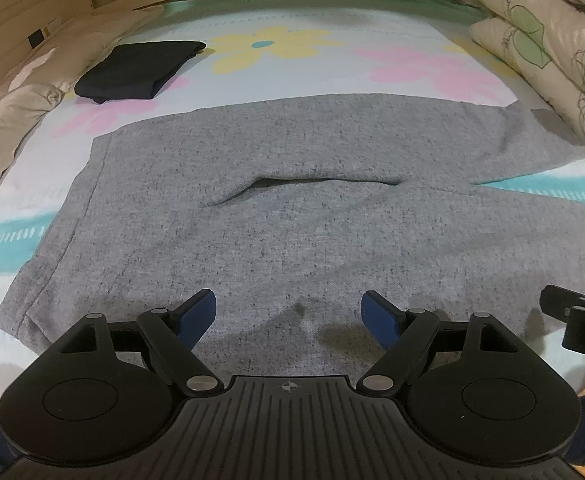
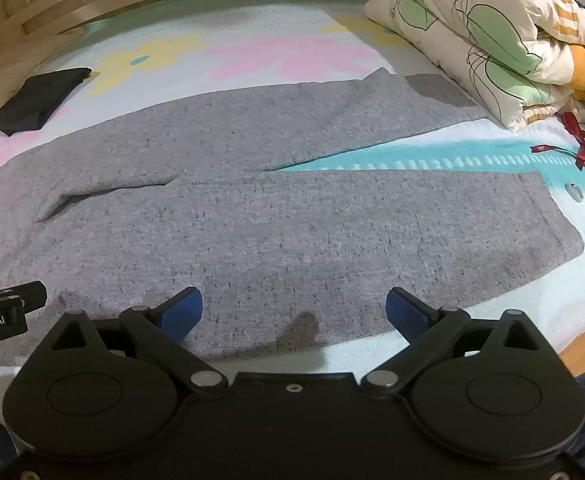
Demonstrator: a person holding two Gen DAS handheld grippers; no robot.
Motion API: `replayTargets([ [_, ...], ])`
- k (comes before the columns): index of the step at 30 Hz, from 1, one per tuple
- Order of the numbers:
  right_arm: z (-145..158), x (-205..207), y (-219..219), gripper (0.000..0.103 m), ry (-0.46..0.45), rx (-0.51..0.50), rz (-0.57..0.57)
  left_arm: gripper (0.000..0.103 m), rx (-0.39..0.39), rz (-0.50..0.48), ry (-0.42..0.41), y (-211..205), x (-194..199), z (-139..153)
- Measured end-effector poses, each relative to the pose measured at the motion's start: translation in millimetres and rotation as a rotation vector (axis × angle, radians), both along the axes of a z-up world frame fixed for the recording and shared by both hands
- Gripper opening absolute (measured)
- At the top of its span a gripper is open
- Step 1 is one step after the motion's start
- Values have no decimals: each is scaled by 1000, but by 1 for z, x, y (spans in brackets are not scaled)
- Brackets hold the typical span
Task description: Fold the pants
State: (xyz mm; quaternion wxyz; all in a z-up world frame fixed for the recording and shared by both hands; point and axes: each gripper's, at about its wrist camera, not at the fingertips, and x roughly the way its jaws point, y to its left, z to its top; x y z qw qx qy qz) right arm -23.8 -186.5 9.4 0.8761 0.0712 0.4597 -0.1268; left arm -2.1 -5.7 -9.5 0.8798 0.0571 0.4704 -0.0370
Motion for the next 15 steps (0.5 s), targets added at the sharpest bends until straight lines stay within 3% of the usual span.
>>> replayTargets([
  [15,1,1,0,101,1,4,2,79,-1,0,2,-1,0,-1],
])
